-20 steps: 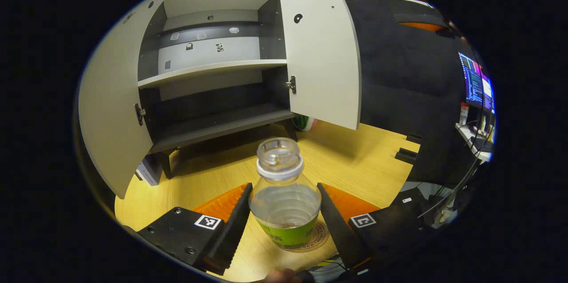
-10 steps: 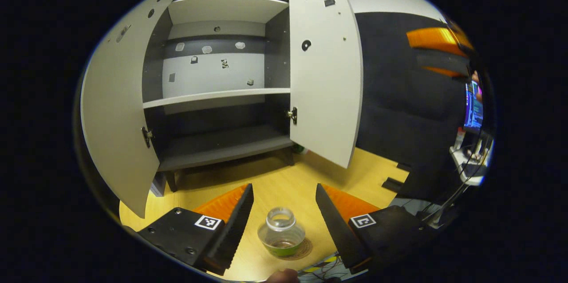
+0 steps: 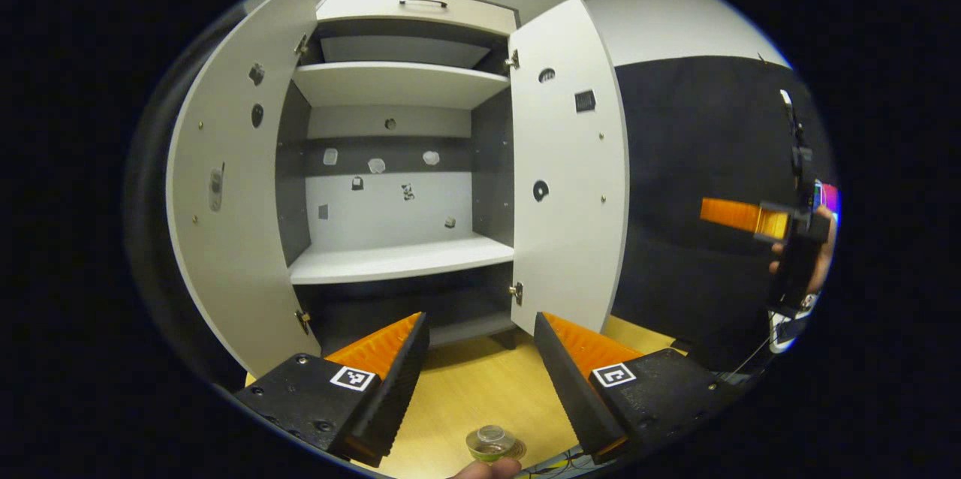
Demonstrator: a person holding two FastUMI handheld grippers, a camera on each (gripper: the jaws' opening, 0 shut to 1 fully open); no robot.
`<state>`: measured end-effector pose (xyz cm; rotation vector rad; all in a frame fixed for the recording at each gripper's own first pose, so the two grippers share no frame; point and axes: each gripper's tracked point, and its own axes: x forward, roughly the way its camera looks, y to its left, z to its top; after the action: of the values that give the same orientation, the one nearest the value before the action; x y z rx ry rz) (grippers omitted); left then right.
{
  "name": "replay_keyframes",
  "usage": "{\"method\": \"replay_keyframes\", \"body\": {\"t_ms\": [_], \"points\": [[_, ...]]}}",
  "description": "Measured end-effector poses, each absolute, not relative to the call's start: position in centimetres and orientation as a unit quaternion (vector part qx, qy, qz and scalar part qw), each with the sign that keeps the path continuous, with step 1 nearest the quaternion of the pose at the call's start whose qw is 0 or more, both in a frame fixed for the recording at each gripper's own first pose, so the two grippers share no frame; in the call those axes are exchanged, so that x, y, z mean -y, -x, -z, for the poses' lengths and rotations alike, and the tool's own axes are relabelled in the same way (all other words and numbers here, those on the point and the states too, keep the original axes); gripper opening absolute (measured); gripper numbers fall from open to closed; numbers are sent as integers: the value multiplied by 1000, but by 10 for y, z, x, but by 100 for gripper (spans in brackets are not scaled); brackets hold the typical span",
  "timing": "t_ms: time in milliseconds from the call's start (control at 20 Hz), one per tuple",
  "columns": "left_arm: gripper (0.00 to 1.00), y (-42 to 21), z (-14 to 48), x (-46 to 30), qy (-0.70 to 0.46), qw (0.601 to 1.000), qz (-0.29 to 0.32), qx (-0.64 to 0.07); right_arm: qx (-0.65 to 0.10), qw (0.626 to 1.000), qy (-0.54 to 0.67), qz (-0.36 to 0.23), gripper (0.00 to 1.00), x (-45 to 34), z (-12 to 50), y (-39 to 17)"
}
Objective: Grasp the bottle in the cabinet with the left hand and place it on the coaster, then close the right door with the right hand and the left door with the left hand.
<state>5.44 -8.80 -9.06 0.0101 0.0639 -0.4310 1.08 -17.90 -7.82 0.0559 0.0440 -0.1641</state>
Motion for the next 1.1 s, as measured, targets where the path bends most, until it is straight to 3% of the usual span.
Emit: {"method": "replay_keyframes", "body": {"t_ms": [250,450,600,900,1100], "points": [[91,-52,33,55,32,984,175,-16,-33,997,-8,66,99,202,79,-42],[92,-38,12,37,27,982,186,-3,-48,996,-33,69,98,220,76,-66],[93,-25,14,19,16,983,184,4,-91,994,-14,61,99,220,88,-92],[93,-22,27,-4,20,986,168,-8,-95,991,25,90,99,226,76,-142],[94,-21,24,-21,-4,987,160,1,-89,994,-19,53,99,179,67,-160]]}}
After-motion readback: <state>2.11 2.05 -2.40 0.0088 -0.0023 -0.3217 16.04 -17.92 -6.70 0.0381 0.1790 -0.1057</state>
